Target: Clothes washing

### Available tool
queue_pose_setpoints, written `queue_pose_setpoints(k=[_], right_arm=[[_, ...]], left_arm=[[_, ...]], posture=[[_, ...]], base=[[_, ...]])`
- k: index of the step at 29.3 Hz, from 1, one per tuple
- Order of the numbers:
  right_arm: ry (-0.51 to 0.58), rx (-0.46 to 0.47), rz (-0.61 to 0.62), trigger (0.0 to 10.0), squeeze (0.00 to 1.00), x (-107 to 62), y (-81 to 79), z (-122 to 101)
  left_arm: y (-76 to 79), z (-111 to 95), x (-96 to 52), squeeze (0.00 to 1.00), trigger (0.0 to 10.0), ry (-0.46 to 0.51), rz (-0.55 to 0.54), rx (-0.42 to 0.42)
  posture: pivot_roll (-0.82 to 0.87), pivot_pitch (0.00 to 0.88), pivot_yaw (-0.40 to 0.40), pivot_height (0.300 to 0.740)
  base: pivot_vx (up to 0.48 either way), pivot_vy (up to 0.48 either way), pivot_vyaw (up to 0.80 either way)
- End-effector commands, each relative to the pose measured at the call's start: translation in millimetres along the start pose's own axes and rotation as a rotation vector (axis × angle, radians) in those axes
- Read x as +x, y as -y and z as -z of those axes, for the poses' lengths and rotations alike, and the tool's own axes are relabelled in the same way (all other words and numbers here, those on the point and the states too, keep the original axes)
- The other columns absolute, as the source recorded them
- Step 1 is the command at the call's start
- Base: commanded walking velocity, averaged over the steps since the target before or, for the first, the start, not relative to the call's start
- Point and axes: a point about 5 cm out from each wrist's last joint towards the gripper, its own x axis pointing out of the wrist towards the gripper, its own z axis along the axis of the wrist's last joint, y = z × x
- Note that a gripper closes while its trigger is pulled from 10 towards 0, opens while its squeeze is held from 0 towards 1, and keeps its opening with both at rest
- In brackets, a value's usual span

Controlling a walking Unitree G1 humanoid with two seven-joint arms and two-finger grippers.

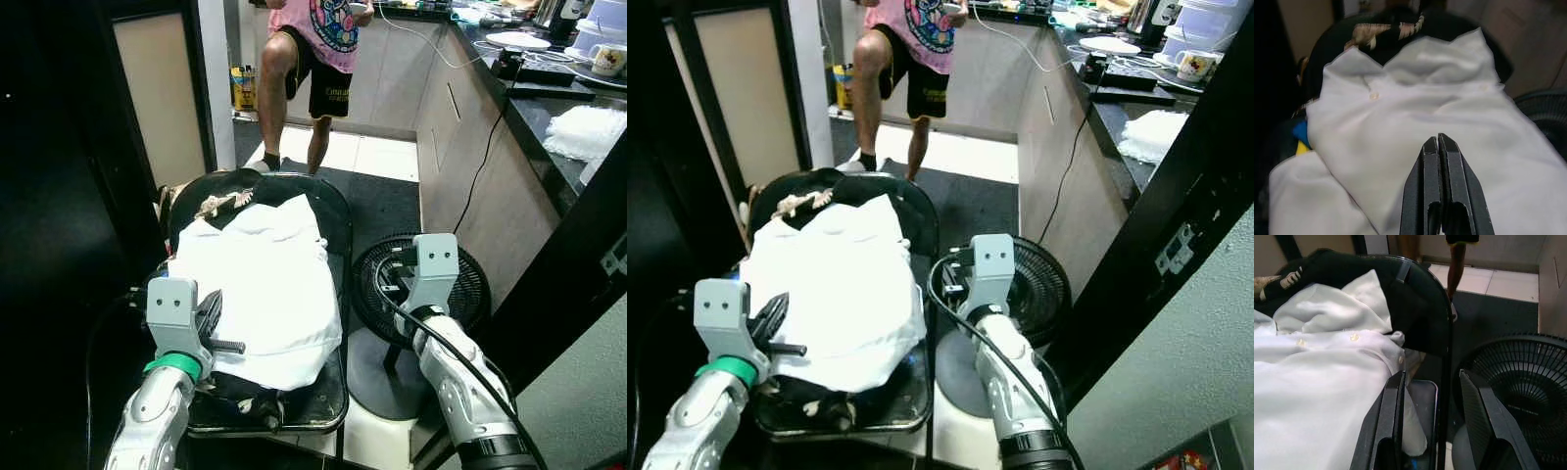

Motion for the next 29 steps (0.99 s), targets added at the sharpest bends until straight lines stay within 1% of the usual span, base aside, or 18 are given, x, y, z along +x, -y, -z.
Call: queue_pose_setpoints(k=[1,3,15,23,25,26,27,29], right_arm=[[0.02,0.001,-0.037,10.0,0.0,1.8,-7.9,-7],[0.024,-0.015,-0.046,10.0,0.0,1.4,-9.4,-9],[0.034,-0.018,-0.051,10.0,0.0,2.4,-9.2,-12],[0.026,-0.04,-0.066,10.0,0.0,4.2,-13.0,-15],[0.013,-0.057,-0.072,10.0,0.0,5.7,-13.7,-13],[-0.003,-0.058,-0.065,10.0,0.0,12.5,-10.3,-13],[-0.003,-0.058,-0.065,10.0,0.0,12.5,-10.3,-13],[-0.012,-0.055,-0.062,10.0,0.0,18.6,-6.5,-14]], left_arm=[[-5.2,4,-3.5,0.0,10.0,-0.015,-0.019,0.005],[-4.6,5,-3.9,0.0,10.0,-0.026,-0.015,0.008],[-4.7,11,-3.7,0.0,10.0,-0.055,-0.026,0.01],[-3.6,9,-3.3,0.0,10.0,-0.037,-0.013,0.01],[-2.1,9,-3.8,0.0,10.0,-0.027,0.0,0.006],[1.2,7,-5.5,0.0,10.0,-0.004,0.03,-0.005],[1.2,7,-5.5,0.0,10.0,-0.004,0.03,-0.005],[1.6,6,-5.8,0.0,10.0,0.0,0.034,-0.013]], posture=[[0.0,0.029,-0.002,0.74],[0.0,0.026,-0.002,0.74],[0.0,0.017,-0.008,0.74],[0.0,0.021,-0.01,0.74],[-0.01,0.025,-0.009,0.74],[-0.01,0.032,-0.014,0.74],[-0.01,0.032,-0.014,0.74],[-0.01,0.038,-0.013,0.74]], base=[[0.315,0.0,0.8],[0.264,0.0,0.0],[0.0,0.0,0.0],[0.0,0.0,0.0],[0.0,0.0,0.0],[0.0,0.0,0.0],[0.0,0.0,0.0],[0.0,0.0,0.0]])
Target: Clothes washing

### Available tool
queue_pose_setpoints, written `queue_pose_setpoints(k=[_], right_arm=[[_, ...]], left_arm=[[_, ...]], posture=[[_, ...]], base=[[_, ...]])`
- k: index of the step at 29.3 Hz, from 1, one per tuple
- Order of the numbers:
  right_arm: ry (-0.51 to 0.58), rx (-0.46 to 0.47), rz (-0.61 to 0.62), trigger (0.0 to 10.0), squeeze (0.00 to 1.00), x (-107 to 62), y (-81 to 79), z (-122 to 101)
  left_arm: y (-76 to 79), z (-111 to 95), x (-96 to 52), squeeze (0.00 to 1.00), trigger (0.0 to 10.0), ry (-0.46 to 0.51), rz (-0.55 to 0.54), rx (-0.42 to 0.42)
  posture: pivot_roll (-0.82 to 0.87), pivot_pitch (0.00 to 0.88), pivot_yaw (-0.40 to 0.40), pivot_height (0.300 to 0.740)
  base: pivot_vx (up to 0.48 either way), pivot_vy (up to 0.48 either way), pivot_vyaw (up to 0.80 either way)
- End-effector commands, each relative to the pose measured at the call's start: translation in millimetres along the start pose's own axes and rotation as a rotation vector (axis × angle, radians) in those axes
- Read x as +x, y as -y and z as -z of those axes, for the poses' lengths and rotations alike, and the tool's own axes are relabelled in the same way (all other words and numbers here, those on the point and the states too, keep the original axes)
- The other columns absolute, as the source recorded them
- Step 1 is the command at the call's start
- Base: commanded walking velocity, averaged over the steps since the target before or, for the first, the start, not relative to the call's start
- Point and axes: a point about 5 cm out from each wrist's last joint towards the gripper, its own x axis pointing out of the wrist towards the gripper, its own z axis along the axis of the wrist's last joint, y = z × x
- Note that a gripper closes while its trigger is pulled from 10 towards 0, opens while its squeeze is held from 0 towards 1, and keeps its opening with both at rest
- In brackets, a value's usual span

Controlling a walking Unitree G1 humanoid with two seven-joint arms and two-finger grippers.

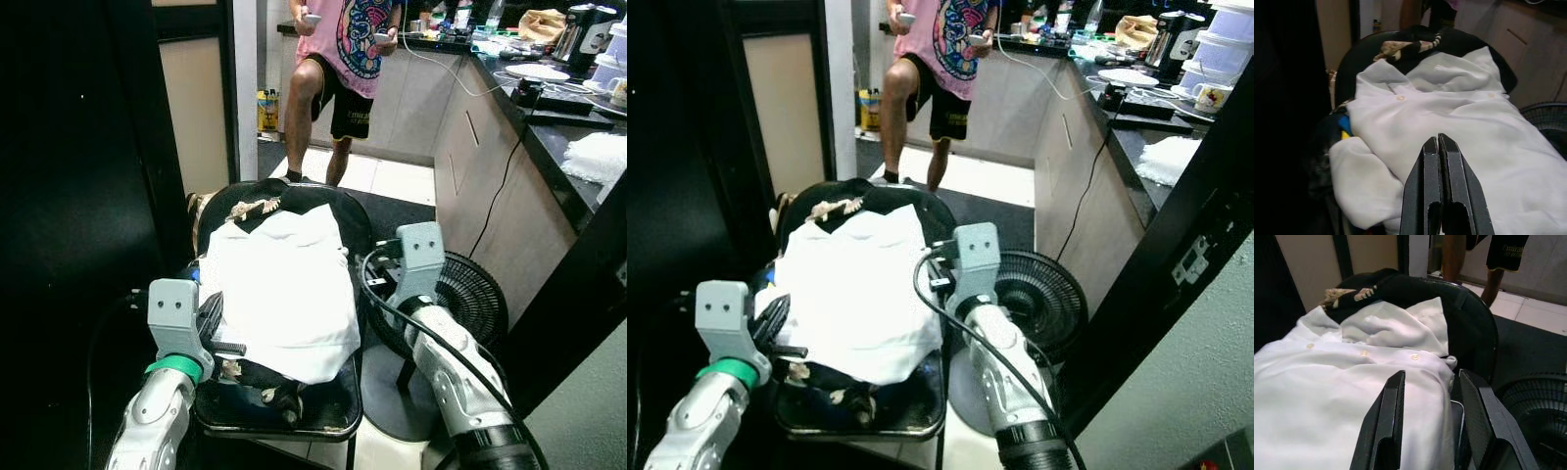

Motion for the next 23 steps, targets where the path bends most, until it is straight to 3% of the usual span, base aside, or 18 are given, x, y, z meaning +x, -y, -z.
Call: queue_pose_setpoints(k=[1,4,5,6,10,11,18,23], right_arm=[[-0.019,0.0,0.015,10.0,0.0,2.0,7.5,3],[-0.031,0.015,-0.016,10.0,0.0,9.2,8.1,2],[-0.044,0.036,-0.029,10.0,1.0,13.6,7.7,2],[-0.072,0.07,-0.068,10.0,1.0,23.8,3.7,0],[-0.093,0.076,-0.075,10.0,1.0,28.3,1.8,-1],[-0.141,0.11,-0.067,10.0,1.0,36.0,-0.9,-1],[-0.186,0.158,-0.057,10.0,1.0,40.4,-3.3,2],[-0.256,0.253,-0.173,10.0,1.0,45.2,-25.8,5]], left_arm=[[1.9,3,-2.3,0.0,10.0,-0.004,0.012,-0.015],[-1.1,3,-1.5,0.0,10.0,-0.005,0.0,0.004],[-3.0,4,-0.9,0.0,10.0,-0.012,-0.007,0.013],[-6.8,4,1.0,0.0,10.0,-0.019,-0.021,0.028],[-8.3,3,2.3,0.0,10.0,-0.021,-0.025,0.034],[-9.7,-1,4.0,0.0,10.0,-0.016,-0.025,0.042],[-10.6,-3,3.9,0.0,10.0,-0.021,-0.024,0.047],[-10.3,1,-2.0,0.0,10.0,-0.049,-0.004,0.054]], posture=[[-0.01,0.038,-0.013,0.74],[-0.01,0.045,-0.012,0.74],[-0.01,0.051,-0.011,0.74],[-0.01,0.065,-0.012,0.74],[-0.01,0.077,-0.014,0.74],[-0.01,0.117,-0.015,0.74],[-0.02,0.137,-0.014,0.74],[-0.03,0.2,-0.003,0.74]], base=[[0.0,0.0,0.0],[0.0,0.0,0.0],[0.0,0.0,0.0],[0.0,0.0,0.0],[0.0,0.0,0.0],[0.0,0.0,0.0],[0.0,0.0,0.0],[0.0,0.0,0.0]])
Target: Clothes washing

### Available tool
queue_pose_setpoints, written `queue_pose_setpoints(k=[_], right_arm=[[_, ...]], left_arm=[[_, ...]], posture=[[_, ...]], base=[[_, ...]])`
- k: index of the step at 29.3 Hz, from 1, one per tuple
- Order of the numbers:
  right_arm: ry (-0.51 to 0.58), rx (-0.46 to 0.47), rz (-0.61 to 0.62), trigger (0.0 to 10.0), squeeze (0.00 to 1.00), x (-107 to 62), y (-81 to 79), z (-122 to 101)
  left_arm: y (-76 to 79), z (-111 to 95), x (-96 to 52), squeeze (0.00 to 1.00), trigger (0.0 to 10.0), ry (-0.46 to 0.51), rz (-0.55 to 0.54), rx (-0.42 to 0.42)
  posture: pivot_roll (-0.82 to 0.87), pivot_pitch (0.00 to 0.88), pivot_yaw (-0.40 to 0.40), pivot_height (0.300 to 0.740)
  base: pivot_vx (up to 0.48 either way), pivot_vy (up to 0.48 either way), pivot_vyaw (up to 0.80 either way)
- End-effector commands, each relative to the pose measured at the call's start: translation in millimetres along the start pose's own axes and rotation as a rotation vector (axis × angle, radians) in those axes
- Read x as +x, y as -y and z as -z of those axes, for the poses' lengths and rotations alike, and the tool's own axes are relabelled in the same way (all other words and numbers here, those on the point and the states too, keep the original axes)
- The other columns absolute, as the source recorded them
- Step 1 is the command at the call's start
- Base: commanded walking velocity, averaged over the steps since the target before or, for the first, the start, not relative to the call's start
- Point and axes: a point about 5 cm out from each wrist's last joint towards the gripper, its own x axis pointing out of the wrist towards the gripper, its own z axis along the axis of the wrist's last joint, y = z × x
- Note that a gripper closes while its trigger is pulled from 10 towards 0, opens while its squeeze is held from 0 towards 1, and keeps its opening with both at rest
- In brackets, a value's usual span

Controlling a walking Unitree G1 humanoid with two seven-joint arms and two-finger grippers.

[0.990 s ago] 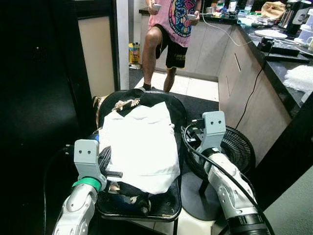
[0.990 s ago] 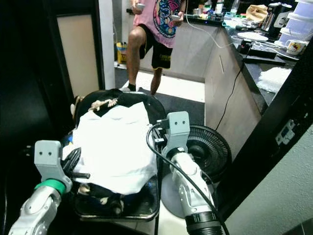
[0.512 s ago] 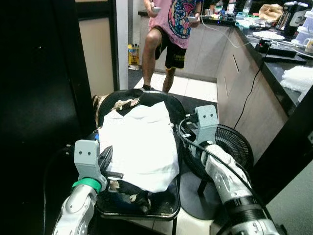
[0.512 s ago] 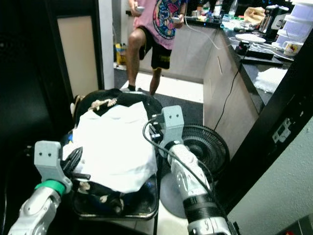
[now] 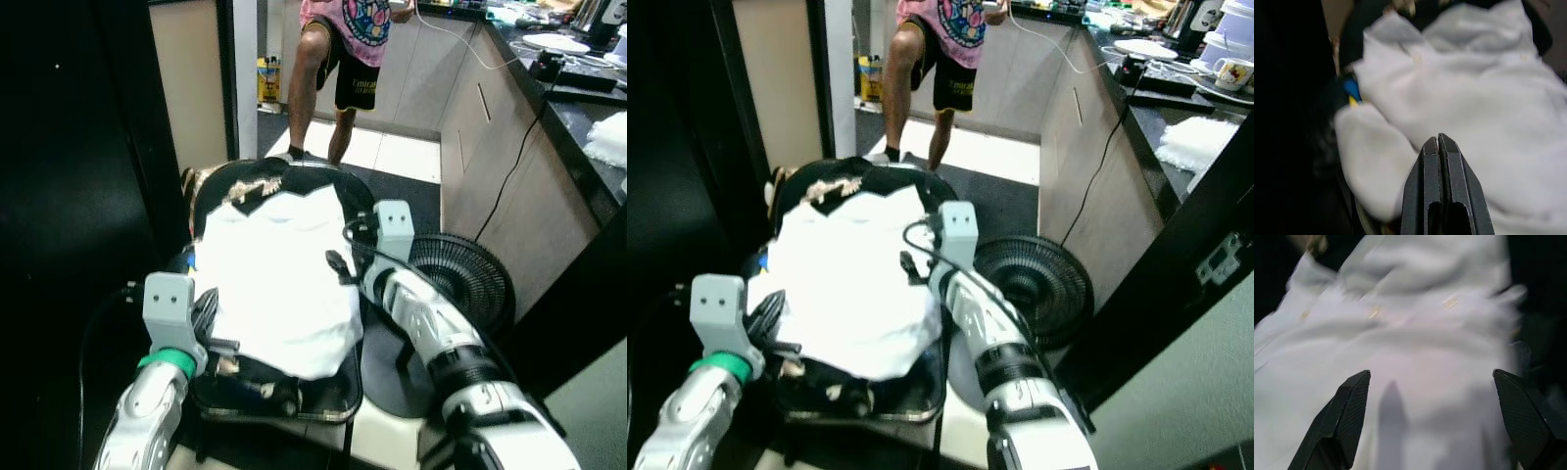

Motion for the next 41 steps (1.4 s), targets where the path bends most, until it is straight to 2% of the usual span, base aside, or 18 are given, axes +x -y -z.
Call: queue_pose_setpoints(k=[1,3,5,6,7,8,9,10,12,18,19,20,21,22,23,24,41], right_arm=[[-0.054,0.023,-0.061,10.0,1.0,3.4,-9.6,8],[-0.081,0.007,-0.127,10.0,1.0,6.5,-21.0,10],[-0.081,0.007,-0.127,10.0,1.0,6.5,-21.0,10],[-0.108,-0.009,-0.17,10.0,1.0,6.8,-27.5,13],[-0.108,-0.009,-0.17,10.0,1.0,6.8,-27.5,13],[-0.135,-0.024,-0.206,10.0,0.32,7.6,-32.5,15],[-0.179,-0.05,-0.252,10.0,0.0,6.7,-37.8,21],[-0.179,-0.05,-0.252,10.0,0.0,6.7,-37.8,21],[-0.246,-0.076,-0.298,10.0,0.0,3.9,-42.5,33],[-0.282,-0.073,-0.279,10.0,0.0,1.5,-41.3,42],[-0.281,-0.055,-0.24,7.5,0.0,1.9,-37.8,44],[-0.281,-0.055,-0.24,7.5,0.0,1.9,-37.8,44],[-0.28,-0.042,-0.209,4.7,0.0,2.2,-35.1,44],[-0.279,-0.032,-0.181,2.9,0.0,2.6,-32.3,45],[-0.278,-0.026,-0.166,1.9,0.0,2.8,-30.6,45],[-0.275,-0.016,-0.152,0.0,0.0,3.0,-29.0,44],[-0.178,0.004,-0.151,0.0,0.0,2.2,-28.8,21]], left_arm=[[2.7,5,-4.0,0.0,10.0,-0.031,0.018,0.006],[2.0,5,-4.4,0.0,10.0,-0.035,0.016,0.011],[2.0,5,-4.4,0.0,10.0,-0.035,0.016,0.011],[1.5,5,-4.9,0.0,10.0,-0.037,0.015,0.015],[1.5,5,-4.9,0.0,10.0,-0.037,0.015,0.015],[1.0,6,-5.2,0.0,10.0,-0.039,0.015,0.017],[0.9,6,-5.4,0.0,10.0,-0.045,0.02,0.025],[0.9,6,-5.4,0.0,10.0,-0.045,0.02,0.025],[1.8,8,-5.1,0.0,10.0,-0.057,0.032,0.039],[3.8,9,-5.4,0.0,10.0,-0.065,0.046,0.05],[4.5,10,-5.4,0.0,10.0,-0.071,0.051,0.05],[4.5,10,-5.4,0.0,10.0,-0.071,0.051,0.05],[4.9,10,-5.3,0.0,10.0,-0.074,0.054,0.051],[5.1,10,-5.0,0.0,10.0,-0.077,0.057,0.052],[5.3,11,-4.9,0.0,10.0,-0.079,0.059,0.053],[5.3,11,-4.7,0.0,10.0,-0.079,0.062,0.055],[4.5,9,-0.6,0.0,10.0,-0.073,0.061,0.063]], posture=[[-0.03,0.2,-0.003,0.74],[-0.02,0.203,0.004,0.74],[-0.02,0.203,0.004,0.74],[-0.02,0.203,0.005,0.74],[-0.02,0.203,0.005,0.74],[-0.02,0.203,0.005,0.74],[-0.03,0.197,0.01,0.74],[-0.03,0.197,0.01,0.74],[-0.03,0.195,0.012,0.74],[-0.03,0.192,0.016,0.74],[-0.03,0.189,0.017,0.74],[-0.03,0.189,0.017,0.74],[-0.03,0.189,0.017,0.74],[-0.03,0.189,0.018,0.74],[-0.03,0.189,0.018,0.74],[-0.03,0.188,0.017,0.74],[-0.03,0.16,0.018,0.74]], base=[[0.0,0.0,0.0],[0.0,0.0,0.0],[0.0,0.0,0.0],[0.0,0.0,0.0],[0.0,0.0,0.0],[0.0,0.0,0.0],[0.0,0.0,0.0],[0.0,0.0,0.0],[0.0,0.0,0.0],[0.0,0.0,0.0],[0.0,0.0,0.0],[0.0,0.0,0.0],[0.0,0.0,0.0],[0.0,0.0,0.0],[0.0,0.0,0.0],[0.0,0.0,0.0],[0.0,0.0,0.0]])
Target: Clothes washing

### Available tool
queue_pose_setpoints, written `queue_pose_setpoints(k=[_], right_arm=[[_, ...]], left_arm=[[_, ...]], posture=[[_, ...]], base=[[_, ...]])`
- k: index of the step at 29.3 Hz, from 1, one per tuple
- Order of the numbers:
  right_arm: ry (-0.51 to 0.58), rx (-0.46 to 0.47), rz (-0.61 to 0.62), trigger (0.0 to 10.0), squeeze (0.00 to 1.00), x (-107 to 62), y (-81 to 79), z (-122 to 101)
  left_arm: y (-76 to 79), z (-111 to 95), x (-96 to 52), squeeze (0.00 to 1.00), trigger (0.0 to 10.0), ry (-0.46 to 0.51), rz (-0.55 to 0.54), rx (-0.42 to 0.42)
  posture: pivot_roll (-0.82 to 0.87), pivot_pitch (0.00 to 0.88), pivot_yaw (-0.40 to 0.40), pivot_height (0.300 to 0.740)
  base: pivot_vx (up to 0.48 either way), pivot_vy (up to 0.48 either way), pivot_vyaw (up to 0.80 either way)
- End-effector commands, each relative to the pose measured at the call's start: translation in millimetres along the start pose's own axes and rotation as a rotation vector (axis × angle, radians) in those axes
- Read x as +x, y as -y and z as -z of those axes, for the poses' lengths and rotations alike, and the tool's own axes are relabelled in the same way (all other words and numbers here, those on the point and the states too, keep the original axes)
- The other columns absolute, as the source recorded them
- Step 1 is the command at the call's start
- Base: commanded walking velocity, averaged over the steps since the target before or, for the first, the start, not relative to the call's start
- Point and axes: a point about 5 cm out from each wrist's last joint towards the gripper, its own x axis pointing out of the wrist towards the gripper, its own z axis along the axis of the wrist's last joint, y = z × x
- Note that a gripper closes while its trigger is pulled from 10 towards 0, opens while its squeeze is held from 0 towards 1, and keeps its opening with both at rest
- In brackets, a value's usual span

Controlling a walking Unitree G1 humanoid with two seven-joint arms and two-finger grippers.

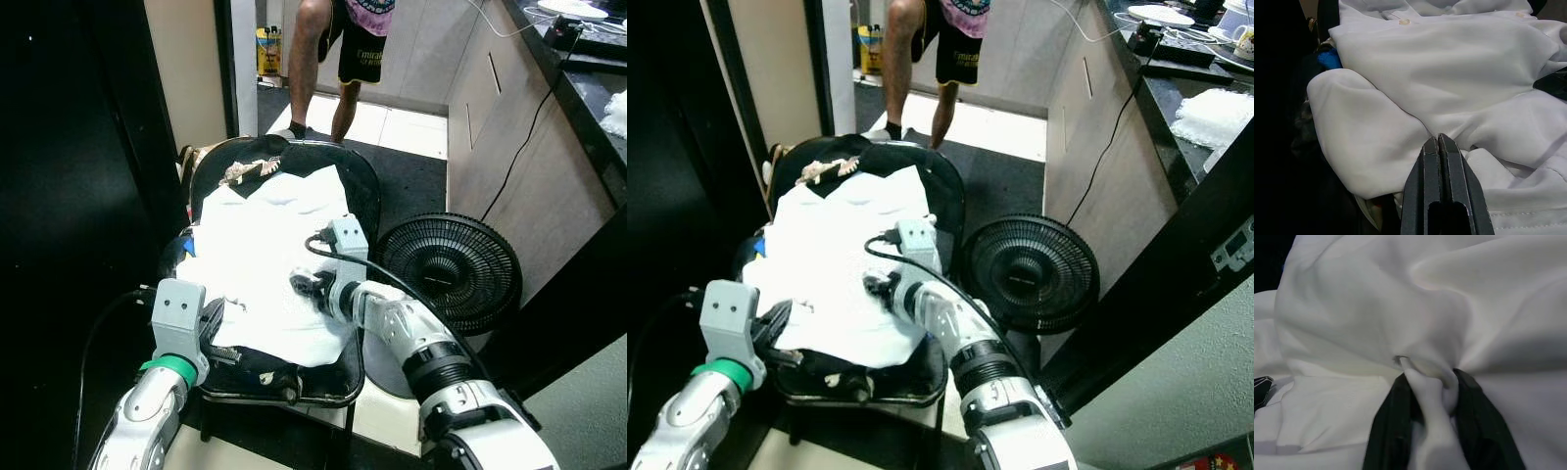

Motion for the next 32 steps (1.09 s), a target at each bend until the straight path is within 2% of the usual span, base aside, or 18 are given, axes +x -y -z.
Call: queue_pose_setpoints(k=[1,17,22,23,24,25,26,29,30,32], right_arm=[[0.007,0.015,0.0,0.0,0.0,-1.5,1.3,-1],[0.021,0.054,-0.001,0.0,0.0,-3.8,3.0,3],[0.101,0.093,-0.011,0.0,0.0,-7.1,2.3,-12],[0.218,0.12,-0.042,0.0,0.0,-12.7,-0.6,-34],[0.42,0.176,-0.087,0.0,0.0,-25.5,-3.9,-72],[0.42,0.176,-0.087,0.0,0.0,-25.5,-3.9,-72],[0.589,0.223,-0.119,0.0,0.0,-39.8,-5.1,-100],[0.589,0.223,-0.119,0.0,0.0,-39.8,-5.1,-100],[0.846,0.324,-0.145,0.0,0.0,-69.5,0.7,-144],[0.846,0.324,-0.145,0.0,0.0,-69.5,0.7,-144]], left_arm=[[0.5,7,0.0,0.0,10.0,-0.028,0.004,-0.001],[-1.9,9,-0.4,0.0,10.0,-0.024,-0.01,0.005],[-3.0,7,-0.1,0.0,10.0,-0.014,-0.021,-0.002],[-4.0,3,1.2,0.0,10.0,0.006,-0.031,-0.017],[-5.9,-3,3.0,0.0,10.0,0.033,-0.045,-0.035],[-5.9,-3,3.0,0.0,10.0,0.033,-0.045,-0.035],[-7.3,-8,4.1,0.0,10.0,0.055,-0.055,-0.049],[-7.3,-8,4.1,0.0,10.0,0.055,-0.055,-0.049],[-9.8,-12,4.3,0.0,10.0,0.078,-0.071,-0.065],[-9.8,-12,4.3,0.0,10.0,0.078,-0.071,-0.065]], posture=[[-0.03,0.154,0.018,0.74],[-0.02,0.098,0.008,0.74],[-0.02,0.09,0.009,0.74],[-0.01,0.073,0.004,0.74],[0.0,0.067,0.002,0.74],[0.0,0.067,0.002,0.74],[0.0,0.067,0.002,0.74],[0.0,0.067,0.002,0.74],[0.0,0.065,0.0,0.74],[0.0,0.065,0.0,0.74]], base=[[0.0,0.0,0.0],[0.0,0.0,0.0],[0.0,0.0,0.0],[0.0,0.0,0.0],[0.0,0.0,0.0],[0.0,0.0,0.0],[0.0,0.0,0.0],[0.0,0.0,0.0],[0.0,0.0,0.0],[0.0,0.0,0.0]])
